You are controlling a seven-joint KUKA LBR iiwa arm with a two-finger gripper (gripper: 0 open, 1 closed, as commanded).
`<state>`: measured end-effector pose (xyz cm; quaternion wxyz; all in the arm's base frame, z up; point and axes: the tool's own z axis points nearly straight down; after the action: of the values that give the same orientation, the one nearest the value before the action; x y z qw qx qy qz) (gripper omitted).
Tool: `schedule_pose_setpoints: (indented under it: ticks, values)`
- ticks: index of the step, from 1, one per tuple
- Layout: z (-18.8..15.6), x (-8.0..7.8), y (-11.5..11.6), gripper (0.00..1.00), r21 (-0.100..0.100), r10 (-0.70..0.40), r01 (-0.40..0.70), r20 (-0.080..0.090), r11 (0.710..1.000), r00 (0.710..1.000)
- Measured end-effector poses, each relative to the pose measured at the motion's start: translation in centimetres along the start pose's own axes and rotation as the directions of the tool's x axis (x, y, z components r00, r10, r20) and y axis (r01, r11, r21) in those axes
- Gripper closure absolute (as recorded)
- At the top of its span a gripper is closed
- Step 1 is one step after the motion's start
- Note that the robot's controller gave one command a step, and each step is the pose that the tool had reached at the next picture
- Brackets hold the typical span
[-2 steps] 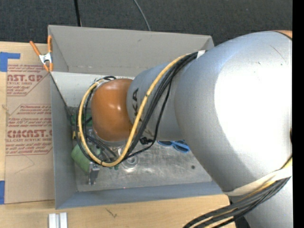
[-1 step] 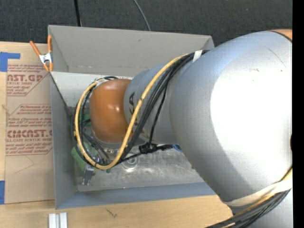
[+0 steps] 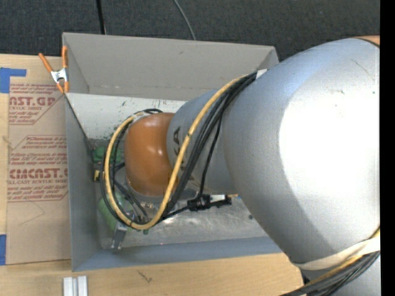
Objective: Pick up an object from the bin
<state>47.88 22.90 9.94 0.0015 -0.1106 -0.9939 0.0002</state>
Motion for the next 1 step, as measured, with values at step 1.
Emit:
schedule_pose_setpoints:
  ticks: [1]
  values:
    - [2.09,-0.25,0.90,0.00,-0.007,0.148,-0.148,-0.001,0.989,0.989]
